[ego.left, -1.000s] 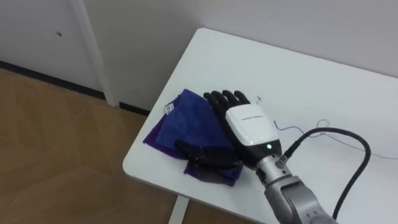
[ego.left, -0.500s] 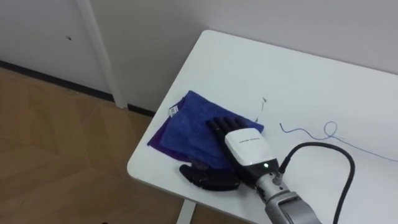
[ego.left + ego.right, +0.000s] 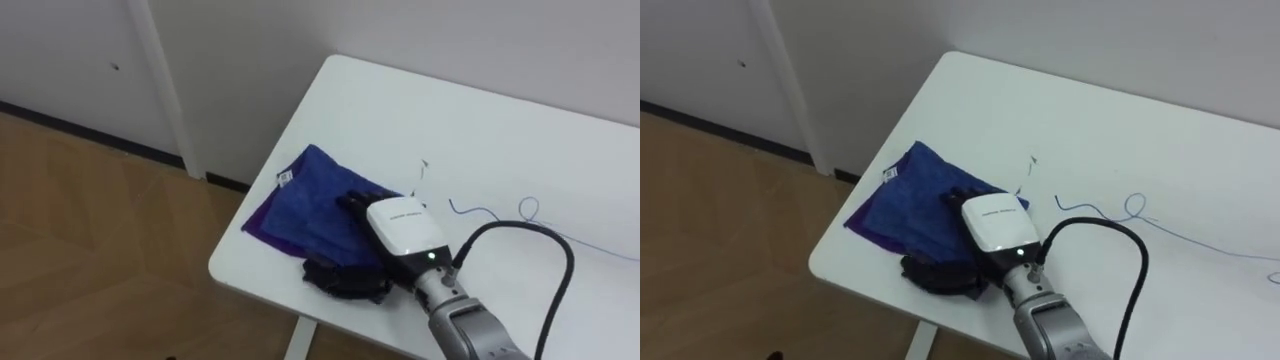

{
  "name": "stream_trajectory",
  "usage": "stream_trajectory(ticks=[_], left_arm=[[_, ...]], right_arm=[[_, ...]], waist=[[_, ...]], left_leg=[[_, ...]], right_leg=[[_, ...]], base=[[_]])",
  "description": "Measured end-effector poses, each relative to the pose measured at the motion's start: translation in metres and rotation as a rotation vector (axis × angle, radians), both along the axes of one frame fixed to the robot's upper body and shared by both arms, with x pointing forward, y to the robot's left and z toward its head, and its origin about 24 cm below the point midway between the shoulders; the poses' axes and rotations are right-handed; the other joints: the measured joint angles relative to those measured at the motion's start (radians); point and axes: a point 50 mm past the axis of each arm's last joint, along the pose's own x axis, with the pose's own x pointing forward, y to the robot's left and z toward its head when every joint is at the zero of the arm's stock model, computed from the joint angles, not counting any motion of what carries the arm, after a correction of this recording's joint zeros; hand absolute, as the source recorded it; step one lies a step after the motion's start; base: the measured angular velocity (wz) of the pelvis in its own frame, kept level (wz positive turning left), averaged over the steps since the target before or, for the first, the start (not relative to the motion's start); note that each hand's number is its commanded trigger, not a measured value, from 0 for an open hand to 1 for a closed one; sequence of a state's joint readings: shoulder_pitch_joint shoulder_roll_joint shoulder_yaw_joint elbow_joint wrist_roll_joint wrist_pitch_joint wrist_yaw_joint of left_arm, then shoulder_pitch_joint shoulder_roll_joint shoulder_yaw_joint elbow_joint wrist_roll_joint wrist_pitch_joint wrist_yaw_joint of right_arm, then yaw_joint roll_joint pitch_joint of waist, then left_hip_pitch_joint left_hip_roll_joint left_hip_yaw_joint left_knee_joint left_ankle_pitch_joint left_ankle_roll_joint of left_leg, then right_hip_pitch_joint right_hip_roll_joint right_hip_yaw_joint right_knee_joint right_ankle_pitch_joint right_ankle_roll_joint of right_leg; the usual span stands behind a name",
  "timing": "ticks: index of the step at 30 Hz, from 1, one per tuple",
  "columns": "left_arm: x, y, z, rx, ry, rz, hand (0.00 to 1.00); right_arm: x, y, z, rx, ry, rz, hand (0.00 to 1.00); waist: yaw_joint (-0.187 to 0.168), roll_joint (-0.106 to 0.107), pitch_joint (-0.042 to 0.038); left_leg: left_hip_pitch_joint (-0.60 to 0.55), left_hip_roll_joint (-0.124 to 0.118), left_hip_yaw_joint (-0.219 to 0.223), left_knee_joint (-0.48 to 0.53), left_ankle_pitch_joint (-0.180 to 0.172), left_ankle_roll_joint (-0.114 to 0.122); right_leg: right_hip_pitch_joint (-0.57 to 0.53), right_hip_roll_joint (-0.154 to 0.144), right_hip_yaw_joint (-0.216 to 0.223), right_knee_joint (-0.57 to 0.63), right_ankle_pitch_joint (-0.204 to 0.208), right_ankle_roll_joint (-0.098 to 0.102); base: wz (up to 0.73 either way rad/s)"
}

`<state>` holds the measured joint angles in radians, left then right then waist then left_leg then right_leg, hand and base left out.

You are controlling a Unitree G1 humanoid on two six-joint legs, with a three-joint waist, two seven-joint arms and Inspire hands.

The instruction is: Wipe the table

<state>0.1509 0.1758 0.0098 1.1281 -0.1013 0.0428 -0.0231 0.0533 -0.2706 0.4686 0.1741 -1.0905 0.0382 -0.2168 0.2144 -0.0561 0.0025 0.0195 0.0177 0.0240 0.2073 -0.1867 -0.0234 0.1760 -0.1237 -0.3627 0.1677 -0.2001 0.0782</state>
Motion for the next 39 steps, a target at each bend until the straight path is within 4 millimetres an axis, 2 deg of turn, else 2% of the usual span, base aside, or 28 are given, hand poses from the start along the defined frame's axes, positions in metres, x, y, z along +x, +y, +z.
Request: stream_trajectory(ticks=[6, 12, 17, 20, 24, 29, 31, 35, 39], left_arm=[[0.0, 0.0, 0.001, 0.001, -0.005, -0.015, 0.0], [-0.014, 0.003, 0.001, 0.016, 0.02, -0.023, 0.0], [-0.016, 0.012, 0.003, 0.032, 0.02, 0.007, 0.0], [-0.017, 0.013, 0.003, 0.033, 0.02, 0.018, 0.0], [-0.019, 0.013, 0.003, 0.034, 0.024, 0.019, 0.0], [-0.026, 0.015, 0.003, 0.041, 0.045, 0.018, 0.0], [-0.032, 0.015, 0.003, 0.042, 0.061, 0.023, 0.0], [-0.043, 0.012, 0.002, 0.04, 0.101, 0.027, 0.0], [-0.042, 0.009, 0.001, 0.036, 0.127, 0.014, 0.0]], right_arm=[[0.003, -0.006, 0.004, 0.01, -0.063, -0.026, 1.0], [0.001, -0.008, 0.005, 0.052, -0.066, -0.03, 1.0], [0.003, -0.025, 0.0, 0.134, -0.006, -0.113, 1.0], [0.004, -0.035, -0.001, 0.143, 0.007, -0.149, 1.0], [0.004, -0.045, -0.001, 0.136, 0.012, -0.185, 1.0], [-0.001, -0.061, -0.01, 0.138, 0.012, -0.257, 1.0], [-0.005, -0.068, -0.016, 0.159, 0.025, -0.303, 1.0], [-0.005, -0.075, -0.022, 0.206, 0.022, -0.387, 1.0], [0.006, -0.075, -0.022, 0.221, 0.023, -0.416, 1.0]], waist=[[-0.004, 0.0, -0.0003], [-0.037, -0.005, -0.0003], [-0.048, -0.027, 0.0047], [-0.05, -0.03, 0.006], [-0.065, -0.025, 0.0069], [-0.088, -0.01, -0.0011], [-0.101, -0.001, -0.0018], [-0.097, 0.022, -0.0101], [-0.073, 0.033, -0.0104]], left_leg=[[0.002, 0.0, -0.002, 0.0, 0.0, 0.0], [0.02, -0.012, -0.01, 0.0, 0.002, 0.003], [0.027, -0.02, -0.009, 0.0, 0.004, 0.008], [0.025, -0.02, -0.006, 0.005, 0.004, 0.009], [0.016, -0.019, -0.006, 0.012, 0.003, 0.011], [0.005, -0.019, -0.003, 0.026, 0.0, 0.015], [0.007, -0.021, -0.009, 0.035, -0.001, 0.017], [0.013, -0.03, -0.021, 0.053, -0.006, 0.024], [-0.017, -0.029, -0.029, 0.068, -0.007, 0.023]], right_leg=[[0.002, 0.0, -0.007, 0.0, 0.0, 0.0], [0.02, -0.01, -0.014, -0.001, -0.001, 0.001], [0.034, -0.017, -0.022, 0.0, 0.0, 0.004], [0.034, -0.018, -0.022, 0.0, 0.001, 0.004], [0.033, -0.017, -0.021, 0.0, 0.001, 0.004], [0.038, -0.018, -0.023, 0.002, 0.001, 0.004], [0.052, -0.019, -0.028, 0.001, 0.003, 0.009], [0.062, -0.025, -0.034, 0.0, 0.004, 0.014], [0.039, -0.024, -0.033, 0.001, 0.002, 0.018]], base=[[0.01], [0.13], [0.09], [0.0], [0.0], [0.0], [0.11], [0.07], [-0.02]])
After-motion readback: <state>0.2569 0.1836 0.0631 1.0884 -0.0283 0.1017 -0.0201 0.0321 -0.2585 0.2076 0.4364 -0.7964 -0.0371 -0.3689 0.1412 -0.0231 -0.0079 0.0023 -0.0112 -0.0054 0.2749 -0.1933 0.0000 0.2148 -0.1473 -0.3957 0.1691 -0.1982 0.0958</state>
